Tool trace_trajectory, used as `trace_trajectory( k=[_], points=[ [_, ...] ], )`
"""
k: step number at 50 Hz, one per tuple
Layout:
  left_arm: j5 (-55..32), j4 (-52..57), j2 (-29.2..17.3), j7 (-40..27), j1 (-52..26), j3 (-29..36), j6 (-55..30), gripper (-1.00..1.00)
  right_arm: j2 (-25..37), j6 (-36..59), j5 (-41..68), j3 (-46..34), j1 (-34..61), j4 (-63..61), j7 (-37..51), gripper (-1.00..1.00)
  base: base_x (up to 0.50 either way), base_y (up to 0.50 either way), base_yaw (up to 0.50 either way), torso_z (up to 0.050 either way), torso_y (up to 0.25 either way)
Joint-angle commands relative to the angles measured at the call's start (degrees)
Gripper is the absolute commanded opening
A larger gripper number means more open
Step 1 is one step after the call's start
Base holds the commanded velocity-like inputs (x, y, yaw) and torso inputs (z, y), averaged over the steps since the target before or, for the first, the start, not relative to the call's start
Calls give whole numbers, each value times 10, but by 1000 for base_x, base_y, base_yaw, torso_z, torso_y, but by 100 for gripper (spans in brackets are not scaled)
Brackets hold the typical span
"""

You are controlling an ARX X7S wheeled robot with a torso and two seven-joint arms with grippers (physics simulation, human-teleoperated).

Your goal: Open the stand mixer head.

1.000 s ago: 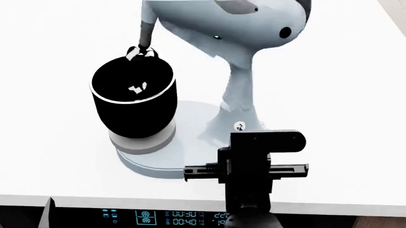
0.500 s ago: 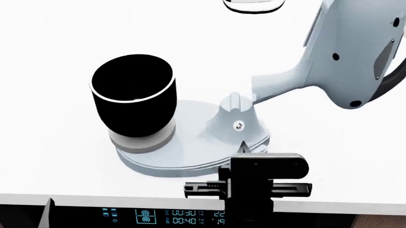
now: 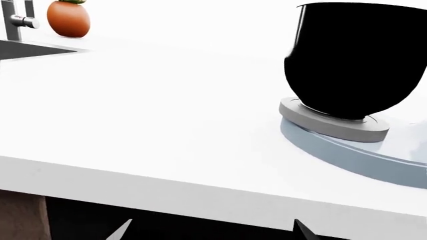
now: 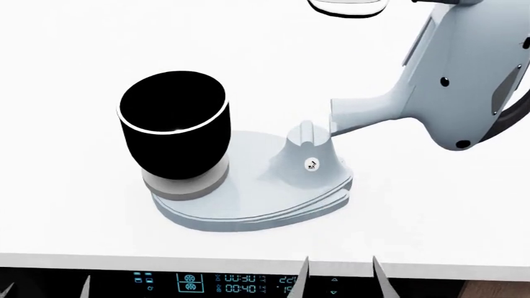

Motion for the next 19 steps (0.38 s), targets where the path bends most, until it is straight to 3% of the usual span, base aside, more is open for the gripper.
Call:
trace_trajectory(
  k=[1,12,19],
  points=[
    [32,-58,18,30,-7,2,32,100,9,-47,3,23,-50,-11,-12,100,0,0,0,0,0],
    [35,-60,15,34,-12,8,33,100,16,-43,80,26,-47,-16,-60,100,0,0,0,0,0],
    [33,-56,13,31,-12,7,32,100,14,-39,70,24,-36,6,-55,100,0,0,0,0,0]
  ],
)
